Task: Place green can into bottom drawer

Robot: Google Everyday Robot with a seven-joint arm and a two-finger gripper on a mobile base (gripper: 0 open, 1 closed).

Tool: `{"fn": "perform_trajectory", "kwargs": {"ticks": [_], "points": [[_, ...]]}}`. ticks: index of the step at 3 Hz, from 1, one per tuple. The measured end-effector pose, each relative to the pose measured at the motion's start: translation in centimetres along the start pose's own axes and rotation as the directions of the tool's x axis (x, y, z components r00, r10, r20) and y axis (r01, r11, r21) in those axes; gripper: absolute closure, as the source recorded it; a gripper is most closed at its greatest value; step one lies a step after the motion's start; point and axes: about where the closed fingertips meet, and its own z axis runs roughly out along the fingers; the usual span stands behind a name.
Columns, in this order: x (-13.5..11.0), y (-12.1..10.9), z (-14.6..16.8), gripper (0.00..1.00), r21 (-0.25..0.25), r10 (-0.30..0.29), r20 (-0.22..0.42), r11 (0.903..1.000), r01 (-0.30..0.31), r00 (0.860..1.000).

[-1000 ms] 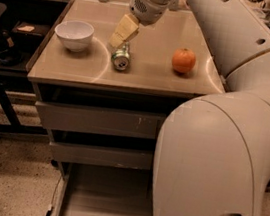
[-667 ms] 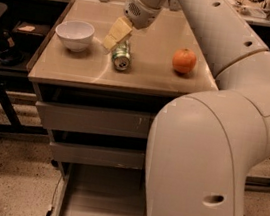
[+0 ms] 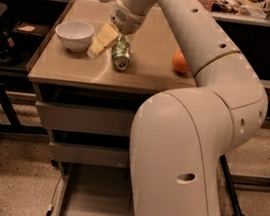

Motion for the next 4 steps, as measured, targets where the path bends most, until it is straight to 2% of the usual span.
{"fn": "perform_trajectory", "kwargs": {"ticks": [1,2,4], "points": [[-0.4,-0.3,0.6,0.0,0.002,0.004,0.001,1.0,-0.004,1.0],[0.1,-1.7,1.1,0.0,0.02,0.04,0.005,0.999,-0.04,0.999],[2.0,-4.0,3.0,0.0,0.018,0.121,0.004,0.9924,-0.121,0.993]]}}
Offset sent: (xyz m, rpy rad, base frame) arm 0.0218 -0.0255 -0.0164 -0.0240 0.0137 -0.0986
